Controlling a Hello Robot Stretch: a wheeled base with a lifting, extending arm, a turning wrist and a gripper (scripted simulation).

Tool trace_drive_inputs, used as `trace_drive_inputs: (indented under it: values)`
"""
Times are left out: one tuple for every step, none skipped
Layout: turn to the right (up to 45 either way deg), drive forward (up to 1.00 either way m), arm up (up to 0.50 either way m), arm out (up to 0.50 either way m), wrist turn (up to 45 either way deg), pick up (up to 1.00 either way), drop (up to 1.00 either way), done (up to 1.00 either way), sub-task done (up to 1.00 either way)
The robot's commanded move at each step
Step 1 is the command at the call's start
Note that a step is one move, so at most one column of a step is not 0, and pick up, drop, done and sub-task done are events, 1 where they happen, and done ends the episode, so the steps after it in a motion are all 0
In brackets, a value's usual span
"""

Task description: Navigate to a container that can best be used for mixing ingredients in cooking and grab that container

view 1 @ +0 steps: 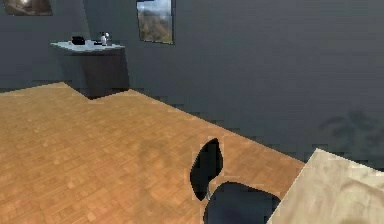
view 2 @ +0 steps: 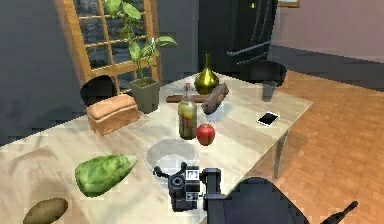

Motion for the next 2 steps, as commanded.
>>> trace_drive_inputs:
  values:
    - [0.0,0.0,0.0,0.0,0.0,1.0,0.0,0.0,0.0]
    - [0.0,0.0,0.1,0.0,0.0,0.0,0.0,0.0,0.0]
